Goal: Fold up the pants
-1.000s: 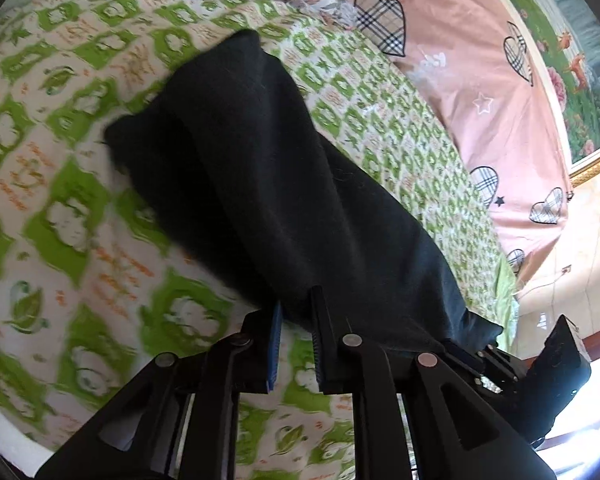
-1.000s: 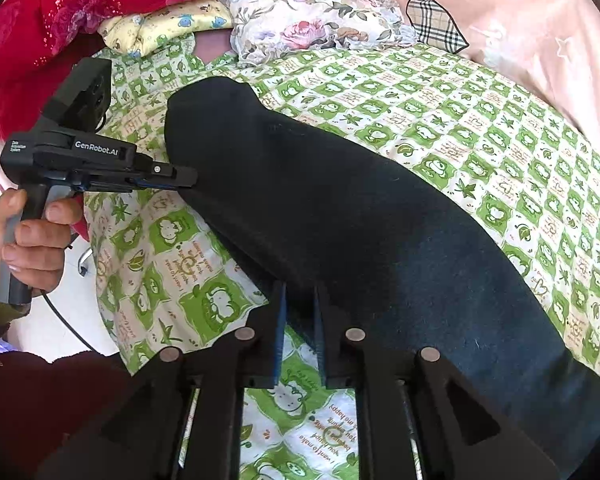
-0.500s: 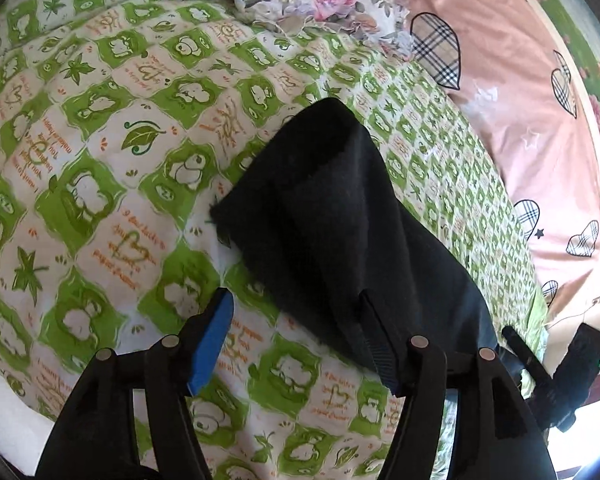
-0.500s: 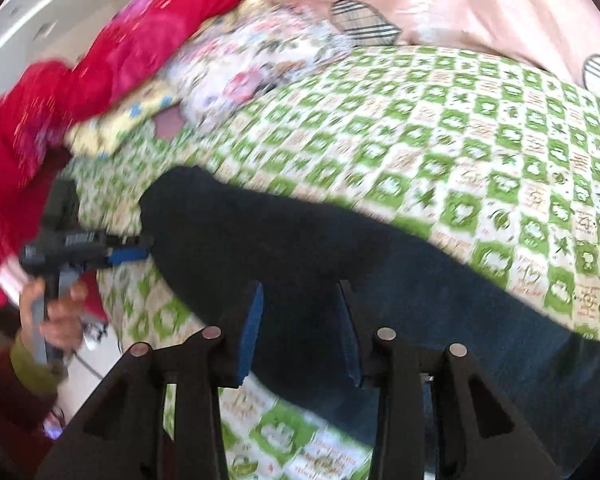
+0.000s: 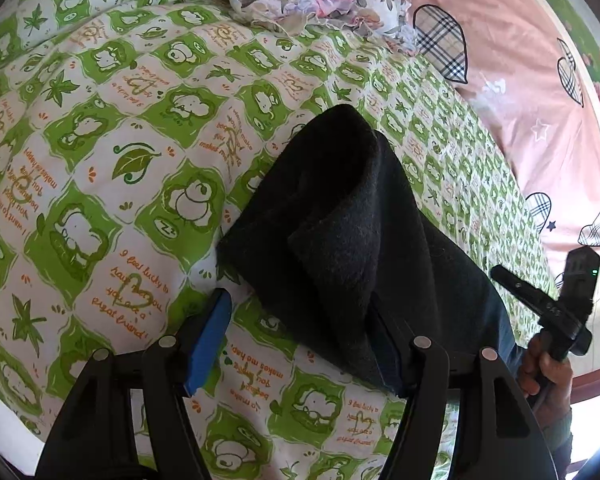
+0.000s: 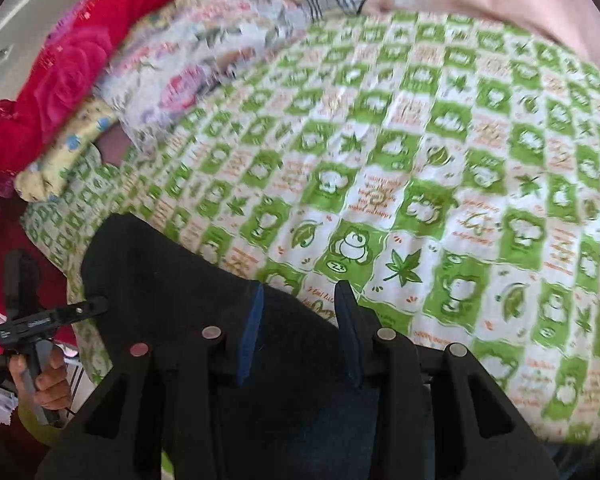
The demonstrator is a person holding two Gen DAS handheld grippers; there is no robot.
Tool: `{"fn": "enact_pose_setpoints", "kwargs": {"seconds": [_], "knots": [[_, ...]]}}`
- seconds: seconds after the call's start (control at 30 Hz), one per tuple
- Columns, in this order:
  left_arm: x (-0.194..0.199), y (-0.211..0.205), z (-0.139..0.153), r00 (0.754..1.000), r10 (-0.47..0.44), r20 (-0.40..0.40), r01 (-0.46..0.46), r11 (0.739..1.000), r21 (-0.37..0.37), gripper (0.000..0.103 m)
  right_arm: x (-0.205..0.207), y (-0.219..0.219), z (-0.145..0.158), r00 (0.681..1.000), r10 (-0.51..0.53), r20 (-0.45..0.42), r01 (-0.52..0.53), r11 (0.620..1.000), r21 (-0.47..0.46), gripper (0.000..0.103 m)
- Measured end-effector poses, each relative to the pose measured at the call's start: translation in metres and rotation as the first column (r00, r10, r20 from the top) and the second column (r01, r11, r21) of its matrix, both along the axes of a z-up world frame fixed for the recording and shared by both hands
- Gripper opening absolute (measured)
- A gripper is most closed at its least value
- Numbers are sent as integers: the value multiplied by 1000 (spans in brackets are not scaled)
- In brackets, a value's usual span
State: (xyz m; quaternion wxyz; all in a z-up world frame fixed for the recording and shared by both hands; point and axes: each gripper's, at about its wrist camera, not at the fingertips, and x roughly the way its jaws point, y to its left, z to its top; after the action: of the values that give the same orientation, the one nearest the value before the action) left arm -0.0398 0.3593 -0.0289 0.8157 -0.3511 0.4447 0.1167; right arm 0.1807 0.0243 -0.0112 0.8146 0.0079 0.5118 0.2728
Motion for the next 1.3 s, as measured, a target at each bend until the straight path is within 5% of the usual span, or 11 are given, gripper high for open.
{"fn": "enact_pose_setpoints", "kwargs": {"seconds": [0.2, 0.4, 0.53, 0.6, 0.67, 0.9, 1.1, 1.3], "knots": [[9, 0, -2, 1000, 11, 7, -12, 1000, 20, 66, -2, 18, -17, 994, 99, -46, -100, 995, -18, 38], [26, -11, -1, 1000, 19, 23, -22, 993, 114, 60, -3, 45, -28, 980, 195, -42, -199, 967, -161, 40], [31, -12, 0, 998, -1, 56, -6, 993, 121, 42, 8, 52, -32, 973, 211, -91, -224, 959, -171, 35], [27, -9, 4, 995, -30, 100, 22, 997, 79, 32, 1, 56, -29, 967, 239, -84, -252, 948, -197, 20], [18, -6, 17, 983, -47, 176, 35, 997, 71, 21, -9, 57, -21, 967, 250, -43, -254, 940, -227, 14], [-7, 9, 57, 929, -72, 364, 39, 994, 97, 21, -38, 39, 41, 960, 90, 266, -63, 992, -109, 9], [11, 19, 44, 953, -69, 295, 17, 984, 175, 21, -45, 74, 9, 917, 78, 392, 14, 974, -227, 9], [30, 19, 17, 981, -92, 174, 43, 962, 270, 26, -24, 71, -22, 926, -16, 376, 110, 967, -228, 9]]}}
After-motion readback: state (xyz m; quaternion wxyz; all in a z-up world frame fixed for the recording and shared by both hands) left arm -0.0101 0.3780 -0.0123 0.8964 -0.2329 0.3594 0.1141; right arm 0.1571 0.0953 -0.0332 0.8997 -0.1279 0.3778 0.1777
